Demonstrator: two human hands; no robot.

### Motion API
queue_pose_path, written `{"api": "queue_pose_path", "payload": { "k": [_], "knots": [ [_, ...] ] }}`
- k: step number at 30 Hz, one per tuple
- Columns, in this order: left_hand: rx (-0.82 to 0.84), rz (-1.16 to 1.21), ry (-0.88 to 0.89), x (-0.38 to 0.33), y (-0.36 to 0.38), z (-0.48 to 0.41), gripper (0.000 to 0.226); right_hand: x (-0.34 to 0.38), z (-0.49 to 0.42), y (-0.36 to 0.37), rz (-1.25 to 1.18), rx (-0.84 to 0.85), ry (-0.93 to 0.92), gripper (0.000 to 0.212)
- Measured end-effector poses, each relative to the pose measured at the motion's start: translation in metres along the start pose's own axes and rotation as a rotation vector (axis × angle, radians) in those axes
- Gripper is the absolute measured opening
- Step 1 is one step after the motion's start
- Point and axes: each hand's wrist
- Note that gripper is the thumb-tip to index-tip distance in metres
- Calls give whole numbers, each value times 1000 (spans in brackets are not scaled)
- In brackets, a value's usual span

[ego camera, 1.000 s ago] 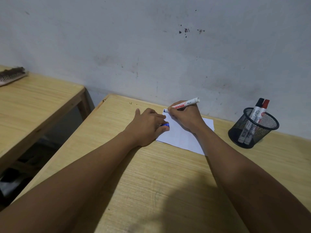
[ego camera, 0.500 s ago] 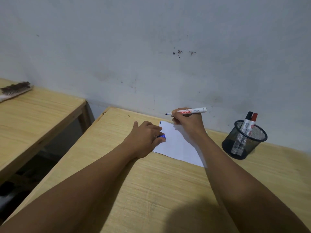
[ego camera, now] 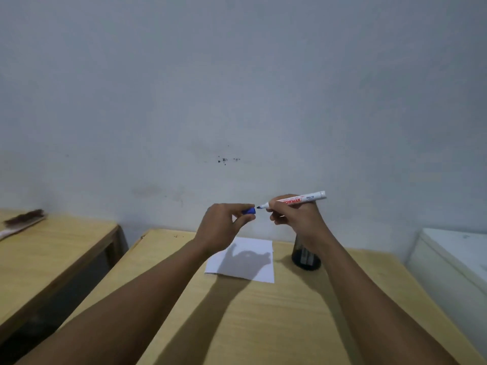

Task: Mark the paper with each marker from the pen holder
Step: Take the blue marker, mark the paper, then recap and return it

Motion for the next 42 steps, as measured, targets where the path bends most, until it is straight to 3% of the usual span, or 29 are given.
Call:
{"api": "queue_pose_path", "payload": {
  "k": [12, 17, 21, 22, 25, 26, 27, 31, 34, 38, 42],
  "knots": [
    [-16, -15, 258, -104, -7, -23, 28, 62, 62, -51, 65, -17, -91, 17],
    [-249, -308, 418, -121, -1, -28, 21, 69, 72, -40, 21, -188, -68, 28],
    [-277, -406, 473, -126, -4, -32, 19, 73, 78, -33, -63, -260, 18, 30],
    [-263, -370, 465, -128, -8, -36, 20, 72, 77, -32, -94, -325, 28, 35],
    [-178, -235, 410, -139, -16, -52, 22, 67, 71, -33, -111, -596, 50, 101],
    [-130, -216, 380, -142, -16, -57, 22, 65, 70, -36, -35, -650, 19, 109],
    [-86, -206, 347, -144, -15, -62, 22, 63, 69, -40, 63, -679, -28, 101],
    [11, -174, 247, -143, 1, -82, 19, 61, 63, -61, 408, -516, -211, 13],
    [49, -133, 196, -142, 20, -96, 24, 53, 45, -75, 549, -449, -274, 16],
    [74, -86, 199, -135, 51, -110, 36, 36, 17, -89, 513, -469, -218, 17],
    [118, -131, 150, -101, 82, -113, 37, 10, -6, -103, 495, -479, -140, 48]
  ]
}}
Point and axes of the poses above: each hand's wrist, its own z-axis away from the middle knuckle, its own y-axis out of the palm, x = y × z, and after that the axes turned 10 degrees about y, right-handed
